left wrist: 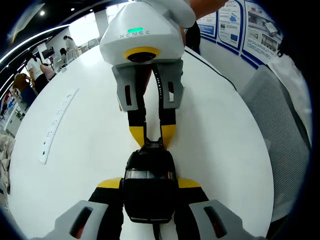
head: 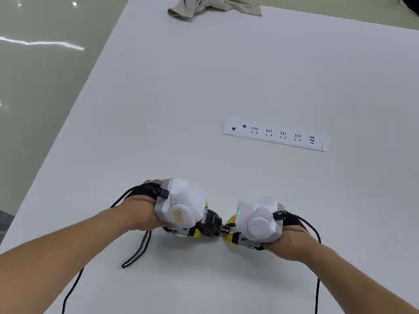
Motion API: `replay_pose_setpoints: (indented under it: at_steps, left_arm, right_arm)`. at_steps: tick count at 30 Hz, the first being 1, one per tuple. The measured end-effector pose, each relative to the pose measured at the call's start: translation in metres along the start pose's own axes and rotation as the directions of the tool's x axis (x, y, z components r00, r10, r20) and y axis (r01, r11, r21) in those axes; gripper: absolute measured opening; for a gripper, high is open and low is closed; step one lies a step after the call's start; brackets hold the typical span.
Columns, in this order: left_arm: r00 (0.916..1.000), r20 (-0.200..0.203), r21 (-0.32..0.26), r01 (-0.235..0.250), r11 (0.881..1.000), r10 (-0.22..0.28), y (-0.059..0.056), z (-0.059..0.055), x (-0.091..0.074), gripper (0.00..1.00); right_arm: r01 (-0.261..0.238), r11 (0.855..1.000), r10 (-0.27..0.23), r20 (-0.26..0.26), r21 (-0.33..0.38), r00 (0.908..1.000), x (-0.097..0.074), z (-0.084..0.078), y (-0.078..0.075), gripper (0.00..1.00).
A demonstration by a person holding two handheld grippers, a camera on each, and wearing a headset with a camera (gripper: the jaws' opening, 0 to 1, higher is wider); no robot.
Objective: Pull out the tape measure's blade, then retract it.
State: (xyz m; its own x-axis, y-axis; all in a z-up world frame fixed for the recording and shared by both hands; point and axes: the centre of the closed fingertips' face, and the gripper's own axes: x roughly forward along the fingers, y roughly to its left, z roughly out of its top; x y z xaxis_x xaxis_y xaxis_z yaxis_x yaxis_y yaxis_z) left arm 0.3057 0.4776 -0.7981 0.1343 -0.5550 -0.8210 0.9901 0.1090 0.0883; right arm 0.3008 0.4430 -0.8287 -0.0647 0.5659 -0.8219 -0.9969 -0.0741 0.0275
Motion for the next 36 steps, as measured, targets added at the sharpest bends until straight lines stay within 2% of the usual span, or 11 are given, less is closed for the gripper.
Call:
replay_pose_setpoints:
  at_steps: [7, 10, 15, 25, 36]
  left_arm:
    - [0.9998, -0.018, -0.004, 0.001, 1.000, -0.001, 0.000, -0.001, 0.000, 0.36]
    - [0.9998, -0.021, -0.025, -0.002, 1.000, 0.001, 0.001, -0.001, 0.000, 0.36]
    - [0.9996, -0.026, -0.024, 0.009, 1.000, -0.009, 0.001, -0.001, 0.001, 0.35]
    - [0.9995, -0.032, -0.022, 0.001, 1.000, -0.002, 0.001, -0.002, 0.000, 0.34]
    - [0.9994, -0.035, -0.036, 0.005, 0.999, -0.006, 0.001, -0.002, 0.001, 0.34]
  right_arm:
    - [0.001, 1.000, -0.001, -0.009, -0.003, 1.0000, 0.000, 0.000, 0.001, 0.16]
    - [0.001, 1.000, -0.002, -0.007, -0.012, 1.0000, 0.000, 0.000, 0.001, 0.15]
    - [0.002, 0.999, -0.003, -0.011, -0.045, 0.9999, -0.001, 0.000, 0.002, 0.15]
    - [0.008, 0.998, -0.008, -0.007, -0.055, 0.9999, -0.003, -0.002, 0.002, 0.14]
    - [0.016, 0.998, -0.017, -0.012, -0.062, 0.9998, -0.014, -0.017, 0.001, 0.13]
